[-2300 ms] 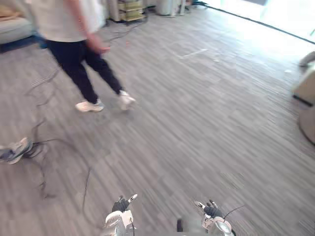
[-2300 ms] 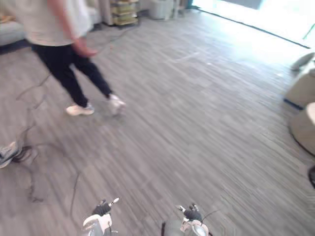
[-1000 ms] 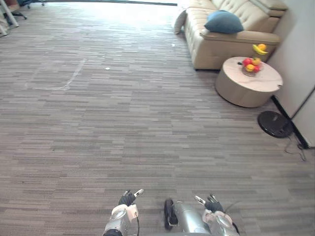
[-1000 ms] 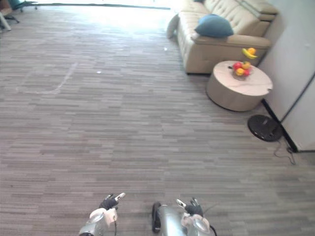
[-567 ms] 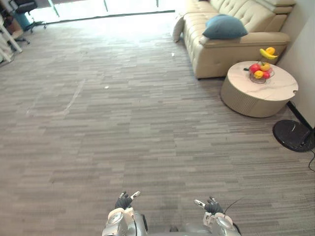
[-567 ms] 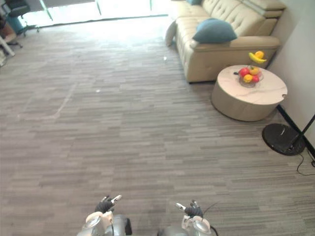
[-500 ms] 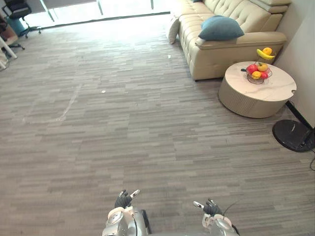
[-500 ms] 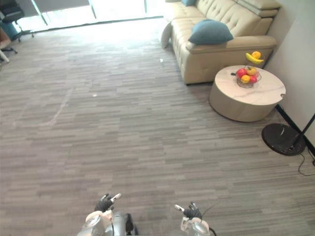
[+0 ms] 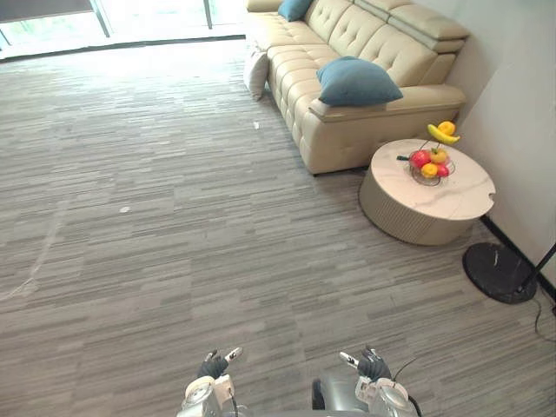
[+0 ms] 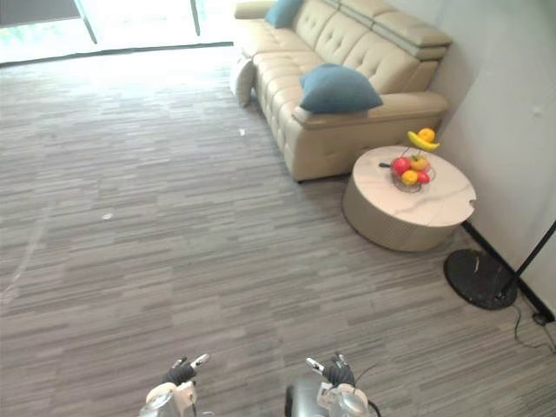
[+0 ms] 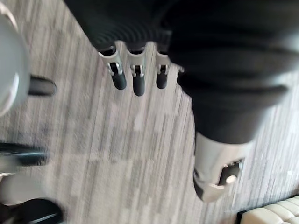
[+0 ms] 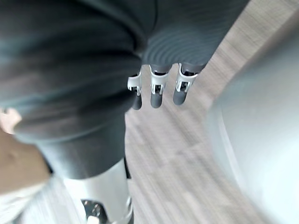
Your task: Pick up cushions and gather them together orderly.
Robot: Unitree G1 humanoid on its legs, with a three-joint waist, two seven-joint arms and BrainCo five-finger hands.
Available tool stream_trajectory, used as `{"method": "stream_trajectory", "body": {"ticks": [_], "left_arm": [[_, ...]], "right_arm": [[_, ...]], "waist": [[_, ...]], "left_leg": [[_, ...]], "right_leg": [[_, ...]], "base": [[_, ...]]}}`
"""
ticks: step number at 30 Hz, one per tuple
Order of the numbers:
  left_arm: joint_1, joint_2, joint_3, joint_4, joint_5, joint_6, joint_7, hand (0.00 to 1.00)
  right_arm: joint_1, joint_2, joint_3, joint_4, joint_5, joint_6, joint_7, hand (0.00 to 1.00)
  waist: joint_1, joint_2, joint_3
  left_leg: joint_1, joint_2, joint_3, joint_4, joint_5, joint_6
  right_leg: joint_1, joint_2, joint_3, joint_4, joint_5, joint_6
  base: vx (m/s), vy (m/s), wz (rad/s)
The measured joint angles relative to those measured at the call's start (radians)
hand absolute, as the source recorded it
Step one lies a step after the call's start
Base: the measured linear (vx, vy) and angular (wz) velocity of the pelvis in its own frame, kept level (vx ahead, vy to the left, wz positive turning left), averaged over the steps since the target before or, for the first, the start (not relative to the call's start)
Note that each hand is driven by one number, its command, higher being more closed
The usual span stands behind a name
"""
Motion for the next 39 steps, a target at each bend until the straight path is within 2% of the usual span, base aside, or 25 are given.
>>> {"method": "stream_trajectory", "body": {"ticks": [1,2,3,5,7,8,9,11,14,16,18,19,21,22,23,24,25,27,31,32,34,35,36,37,39], "left_arm": [[-0.002,-0.003,0.000,0.003,0.000,0.000,0.000,0.00],[-0.002,-0.007,-0.002,0.020,0.003,0.001,-0.001,0.00],[0.008,-0.013,-0.002,0.025,0.003,0.004,-0.002,0.00],[-0.006,-0.013,0.004,0.021,0.007,0.006,-0.005,0.00],[-0.011,-0.016,0.037,0.018,0.010,0.005,-0.002,0.00],[-0.008,-0.015,0.038,0.019,0.010,0.007,-0.002,0.00],[-0.006,-0.013,0.045,-0.010,0.008,0.008,-0.001,0.00],[0.013,-0.003,0.041,-0.050,0.002,0.001,-0.001,0.00],[0.022,-0.006,0.031,-0.099,-0.002,-0.009,-0.001,0.00],[0.023,-0.008,0.033,-0.107,-0.002,-0.011,0.001,0.00],[0.025,-0.008,0.032,-0.106,-0.002,-0.011,0.002,0.00],[0.030,-0.007,0.031,-0.106,-0.002,-0.012,0.002,0.00],[0.025,0.020,0.009,-0.092,0.000,-0.010,0.003,0.00],[0.022,0.031,-0.004,-0.086,0.002,-0.009,-0.001,0.00],[0.022,0.032,-0.006,-0.086,0.002,-0.009,-0.001,0.00],[0.021,0.030,-0.008,-0.082,0.002,-0.005,-0.001,0.00],[0.022,0.033,-0.007,-0.077,0.002,-0.005,0.000,0.00],[0.010,0.030,-0.034,-0.031,0.002,0.011,0.001,0.00],[-0.002,0.015,-0.037,-0.013,0.002,0.015,0.001,0.00],[-0.002,0.008,-0.035,0.000,0.003,0.018,0.001,0.00],[-0.003,0.002,-0.033,0.003,0.004,0.023,0.000,0.00],[-0.008,-0.004,-0.033,0.004,0.007,0.023,-0.001,0.00],[-0.007,-0.012,-0.034,0.022,0.011,0.023,-0.002,0.00],[-0.006,-0.010,-0.044,0.026,0.011,0.025,-0.009,0.00],[-0.008,-0.014,-0.035,0.022,0.013,0.026,-0.015,0.00]], "right_arm": [[0.000,-0.002,-0.010,0.003,0.000,0.000,0.000,0.00],[0.002,-0.019,-0.027,0.038,0.002,0.001,-0.001,0.00],[0.006,-0.019,-0.043,0.043,0.017,0.002,-0.001,0.00],[-0.014,-0.035,-0.040,0.048,0.007,0.011,-0.007,0.00],[-0.025,-0.051,-0.032,0.044,0.000,0.015,-0.012,0.00],[-0.027,-0.054,-0.029,0.047,0.001,0.017,-0.014,0.00],[-0.034,-0.054,-0.010,0.052,0.001,0.024,-0.017,0.00],[-0.037,-0.036,0.026,0.073,0.001,0.025,-0.020,0.00],[-0.045,-0.014,0.071,0.072,0.000,0.037,-0.019,0.00],[-0.044,-0.002,0.074,0.072,0.000,0.046,-0.020,0.00],[-0.043,-0.005,0.075,0.072,-0.001,0.046,-0.020,0.00],[-0.038,-0.004,0.076,0.073,-0.002,0.046,-0.020,0.00],[-0.026,0.014,0.071,0.072,-0.003,0.044,-0.020,0.00],[-0.012,0.025,0.048,0.073,-0.003,0.047,-0.020,0.00],[-0.006,0.028,0.043,0.073,-0.004,0.047,-0.021,0.00],[0.013,0.024,0.030,0.068,-0.004,0.045,-0.019,0.00],[0.014,0.021,0.030,0.068,-0.004,0.042,-0.019,0.00],[0.025,0.007,0.029,0.040,-0.005,0.033,-0.015,0.00],[0.036,-0.007,0.007,-0.002,-0.004,0.021,-0.010,0.00],[0.036,-0.013,-0.015,0.010,-0.004,0.022,-0.011,0.00],[0.033,-0.013,-0.044,0.026,0.001,0.017,-0.010,0.00],[0.027,-0.017,-0.062,0.036,0.003,0.018,-0.011,0.00],[0.024,-0.030,-0.065,0.045,-0.001,0.019,-0.012,0.00],[0.016,-0.034,-0.066,0.046,-0.002,0.022,-0.012,0.00],[-0.004,-0.031,-0.066,0.044,-0.005,0.026,-0.011,0.00]], "waist": [[-0.005,0.000,0.000],[-0.018,0.001,0.000],[-0.022,0.005,-0.002],[-0.014,0.033,0.000],[-0.005,0.079,0.017],[-0.003,0.081,0.022],[0.002,0.081,0.034],[0.027,0.052,0.036],[0.054,0.042,0.022],[0.059,0.040,0.022],[0.060,0.047,0.017],[0.074,0.036,0.001],[0.066,-0.012,-0.035],[0.064,-0.039,-0.038],[0.063,-0.043,-0.037],[0.060,-0.047,-0.035],[0.056,-0.046,-0.032],[0.035,-0.032,-0.021],[0.020,-0.020,-0.015],[0.005,-0.017,-0.012],[-0.005,-0.017,-0.011],[-0.015,-0.016,-0.010],[-0.023,0.015,-0.021],[-0.023,0.026,-0.023],[-0.022,0.051,-0.015]], "left_leg": [[0.014,0.002,-0.013,-0.007,-0.009,-0.001],[0.072,-0.006,-0.076,-0.032,-0.024,-0.011],[0.092,-0.006,-0.118,-0.025,-0.022,-0.013],[0.059,0.031,-0.168,0.105,0.008,-0.064],[-0.183,0.078,-0.234,0.668,0.170,-0.216],[-0.225,0.093,-0.230,0.762,0.182,-0.228],[-0.313,0.125,-0.192,0.952,0.176,-0.202],[-0.400,0.133,-0.113,0.991,0.158,-0.174],[-0.564,0.185,0.038,0.758,0.132,-0.128],[-0.583,0.160,0.105,0.479,0.149,-0.117],[-0.583,0.119,0.105,0.229,0.232,-0.091],[-0.584,0.082,0.082,0.166,0.405,-0.029],[-0.570,0.030,0.102,0.159,0.368,0.020],[-0.528,-0.013,0.101,0.158,0.333,0.037],[-0.509,-0.022,0.096,0.156,0.318,0.037],[-0.428,-0.047,0.069,0.136,0.262,0.032],[-0.403,-0.056,0.066,0.129,0.249,0.025],[-0.243,-0.089,0.005,0.092,0.186,0.038],[-0.092,-0.079,-0.071,0.027,0.085,0.038],[-0.031,-0.069,-0.105,0.010,0.050,0.028],[0.031,-0.063,-0.140,-0.006,0.004,0.025],[0.082,-0.064,-0.173,-0.029,-0.023,0.023],[0.116,-0.049,-0.216,-0.028,-0.018,0.023],[0.111,-0.041,-0.227,-0.014,-0.006,0.005],[0.029,-0.030,-0.285,0.226,0.042,-0.091]], "right_leg": [[-0.007,0.000,-0.001,-0.056,0.017,-0.001],[-0.012,0.001,0.022,-0.229,0.121,-0.022],[-0.004,0.007,0.022,-0.198,0.137,-0.093],[0.010,0.006,0.004,-0.139,0.076,-0.128],[0.137,0.035,-0.017,-0.199,0.002,-0.149],[0.173,0.047,-0.017,-0.225,-0.005,-0.152],[0.290,0.061,-0.016,-0.299,-0.015,-0.164],[0.422,0.054,0.004,-0.399,-0.016,-0.165],[0.586,0.047,0.038,-0.557,-0.032,-0.136],[0.660,0.030,0.053,-0.601,-0.047,-0.108],[0.694,0.021,0.071,-0.606,-0.066,-0.076],[0.722,0.001,0.117,-0.595,-0.080,-0.051],[0.697,-0.055,0.135,-0.539,-0.062,-0.017],[0.660,-0.079,0.146,-0.396,0.007,0.050],[0.641,-0.079,0.151,-0.333,0.038,0.050],[0.549,-0.074,0.171,-0.066,0.191,0.074],[0.506,-0.075,0.177,0.020,0.221,0.080],[0.316,-0.065,0.171,0.365,0.155,0.056],[0.073,-0.027,0.091,0.270,0.037,0.013],[0.045,-0.026,0.031,0.093,0.031,-0.003],[0.027,-0.014,-0.006,-0.146,0.076,-0.004],[0.018,-0.005,-0.004,-0.288,0.166,-0.018],[0.027,0.012,-0.012,-0.242,0.180,-0.092],[0.025,0.012,-0.019,-0.225,0.154,-0.096],[0.056,0.014,-0.034,-0.180,0.077,-0.144]], "base": [[0.63,-0.159,1.07],[0.82,-0.205,0.96],[0.96,-0.262,0.83],[0.67,-0.221,0.17],[0.67,-0.206,0.23],[0.66,-0.130,0.05],[0.61,-0.105,-0.18],[0.56,-0.096,-0.36],[0.61,-0.023,-0.35],[0.59,0.074,-0.22],[0.64,0.203,-0.41],[0.66,0.250,-0.52],[0.64,0.265,-0.01],[0.83,0.378,0.38],[0.67,0.338,0.48],[0.54,0.256,0.31],[0.61,0.239,0.56],[0.64,0.187,0.63],[0.51,0.026,0.59],[0.58,-0.098,0.75],[0.66,-0.141,0.64],[0.75,-0.184,0.58],[0.75,-0.172,0.51],[0.88,-0.224,0.29],[0.83,-0.226,0.11]]}}
